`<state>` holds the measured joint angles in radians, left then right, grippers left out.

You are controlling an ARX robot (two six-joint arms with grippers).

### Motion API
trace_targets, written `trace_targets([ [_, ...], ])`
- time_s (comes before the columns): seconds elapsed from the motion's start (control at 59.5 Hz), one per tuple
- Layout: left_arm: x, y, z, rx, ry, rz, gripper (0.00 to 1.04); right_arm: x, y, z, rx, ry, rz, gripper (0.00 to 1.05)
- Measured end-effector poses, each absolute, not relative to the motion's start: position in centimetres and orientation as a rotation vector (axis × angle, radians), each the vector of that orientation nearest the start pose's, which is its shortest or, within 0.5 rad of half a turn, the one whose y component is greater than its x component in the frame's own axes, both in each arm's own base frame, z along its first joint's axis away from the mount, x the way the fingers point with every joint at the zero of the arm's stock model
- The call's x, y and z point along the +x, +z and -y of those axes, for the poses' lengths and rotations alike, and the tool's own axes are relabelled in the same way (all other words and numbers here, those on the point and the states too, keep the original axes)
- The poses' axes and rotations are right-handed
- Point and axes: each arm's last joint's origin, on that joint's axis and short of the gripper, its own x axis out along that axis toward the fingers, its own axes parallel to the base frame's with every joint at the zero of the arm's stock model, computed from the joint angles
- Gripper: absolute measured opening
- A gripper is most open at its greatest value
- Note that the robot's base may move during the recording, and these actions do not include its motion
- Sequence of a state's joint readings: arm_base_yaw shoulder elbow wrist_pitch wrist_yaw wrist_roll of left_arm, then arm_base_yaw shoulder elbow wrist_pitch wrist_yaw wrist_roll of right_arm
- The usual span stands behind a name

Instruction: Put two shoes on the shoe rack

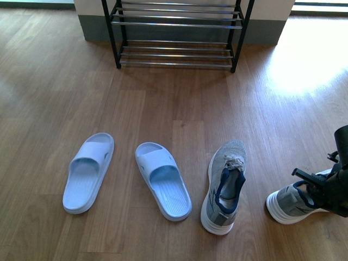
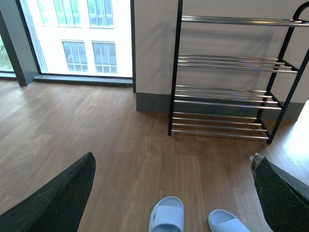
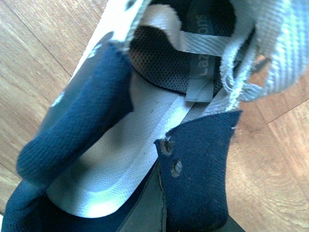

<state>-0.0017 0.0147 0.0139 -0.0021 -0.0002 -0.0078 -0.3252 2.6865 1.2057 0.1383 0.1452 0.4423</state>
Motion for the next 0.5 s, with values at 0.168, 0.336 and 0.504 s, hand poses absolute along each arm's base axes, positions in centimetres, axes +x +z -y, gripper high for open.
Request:
trace_targets([
  [0.168, 9.8, 16.7, 0.0, -0.008, -0.002, -0.003, 0.95, 32.9, -8.8, 13.5, 0.408, -0.608, -1.182, 0.01],
  [0.336, 9.8, 16.7, 0.0, -0.008, -0.002, -0.003, 0.95, 31.5, -5.6, 14.6, 0.384, -0.54, -1.099, 0.01],
  [0.504, 9.8, 16.7, 0.0, -0.008, -0.002, -0.003, 0.95, 29.5, -1.8, 15.5, 0.359, -0.49, -1.016, 0.01],
])
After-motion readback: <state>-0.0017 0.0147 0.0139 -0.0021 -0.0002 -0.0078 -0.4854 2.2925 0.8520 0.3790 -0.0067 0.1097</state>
